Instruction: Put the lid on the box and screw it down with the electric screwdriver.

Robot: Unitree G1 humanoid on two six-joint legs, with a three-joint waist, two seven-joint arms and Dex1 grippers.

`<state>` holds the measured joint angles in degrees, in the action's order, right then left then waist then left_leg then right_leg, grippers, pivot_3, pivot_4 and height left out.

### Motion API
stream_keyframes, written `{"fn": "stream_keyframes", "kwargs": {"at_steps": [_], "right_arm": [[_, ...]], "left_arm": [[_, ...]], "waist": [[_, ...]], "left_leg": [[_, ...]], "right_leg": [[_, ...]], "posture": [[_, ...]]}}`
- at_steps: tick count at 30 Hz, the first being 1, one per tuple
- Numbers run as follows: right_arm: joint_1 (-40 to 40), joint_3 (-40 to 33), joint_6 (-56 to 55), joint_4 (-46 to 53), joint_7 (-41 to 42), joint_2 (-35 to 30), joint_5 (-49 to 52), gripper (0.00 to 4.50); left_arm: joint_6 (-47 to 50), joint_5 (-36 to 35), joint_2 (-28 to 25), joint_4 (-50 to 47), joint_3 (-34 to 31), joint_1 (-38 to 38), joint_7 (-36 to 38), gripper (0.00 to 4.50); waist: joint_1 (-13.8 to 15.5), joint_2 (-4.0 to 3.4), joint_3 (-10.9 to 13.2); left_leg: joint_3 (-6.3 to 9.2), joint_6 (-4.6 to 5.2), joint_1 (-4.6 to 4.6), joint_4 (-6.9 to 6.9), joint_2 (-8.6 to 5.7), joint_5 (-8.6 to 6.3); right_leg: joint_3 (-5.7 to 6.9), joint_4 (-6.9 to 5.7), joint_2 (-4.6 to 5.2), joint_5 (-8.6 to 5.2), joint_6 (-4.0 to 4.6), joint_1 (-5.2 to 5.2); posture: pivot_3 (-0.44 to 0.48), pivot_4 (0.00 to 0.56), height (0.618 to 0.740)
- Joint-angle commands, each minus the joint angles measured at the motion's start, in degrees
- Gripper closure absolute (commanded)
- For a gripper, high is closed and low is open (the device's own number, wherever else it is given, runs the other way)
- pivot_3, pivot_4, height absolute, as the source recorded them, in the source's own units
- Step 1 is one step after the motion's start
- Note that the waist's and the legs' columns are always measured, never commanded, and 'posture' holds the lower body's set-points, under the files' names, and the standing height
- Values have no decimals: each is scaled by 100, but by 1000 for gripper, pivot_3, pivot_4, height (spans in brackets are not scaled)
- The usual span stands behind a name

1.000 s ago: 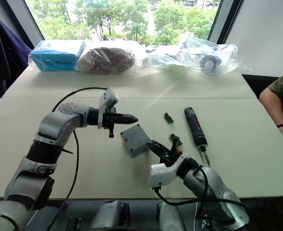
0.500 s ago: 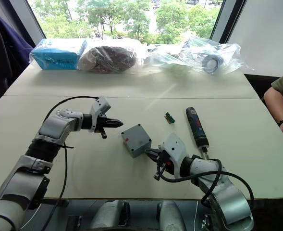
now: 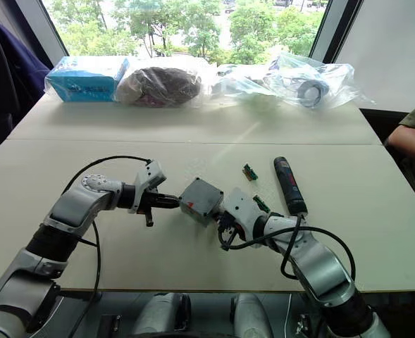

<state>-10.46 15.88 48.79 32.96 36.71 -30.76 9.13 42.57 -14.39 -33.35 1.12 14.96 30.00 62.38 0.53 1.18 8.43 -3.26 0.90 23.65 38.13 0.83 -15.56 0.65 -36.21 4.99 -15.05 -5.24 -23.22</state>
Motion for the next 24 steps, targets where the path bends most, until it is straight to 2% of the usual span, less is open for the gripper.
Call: {"fn": "stream_keyframes", "kwargs": {"at_steps": [1,24], "right_arm": [[-157,56,-418,6,39,-43,-35,4471],[-175,50,-751,-342,49,-67,-82,4471]], "left_arm": [[189,-244,81,-467,65,-29,65,4500],[322,-257,228,-562,126,43,96,4500]], "waist": [[0,0,1],[3,-2,3]], "left_leg": [[0,0,0,0,0,0],[-1,1,0,0,0,0]], "right_leg": [[1,0,-3,0,0,0],[0,0,-17,1,-3,2]], "posture": [[0,150,740],[0,150,740]]}}
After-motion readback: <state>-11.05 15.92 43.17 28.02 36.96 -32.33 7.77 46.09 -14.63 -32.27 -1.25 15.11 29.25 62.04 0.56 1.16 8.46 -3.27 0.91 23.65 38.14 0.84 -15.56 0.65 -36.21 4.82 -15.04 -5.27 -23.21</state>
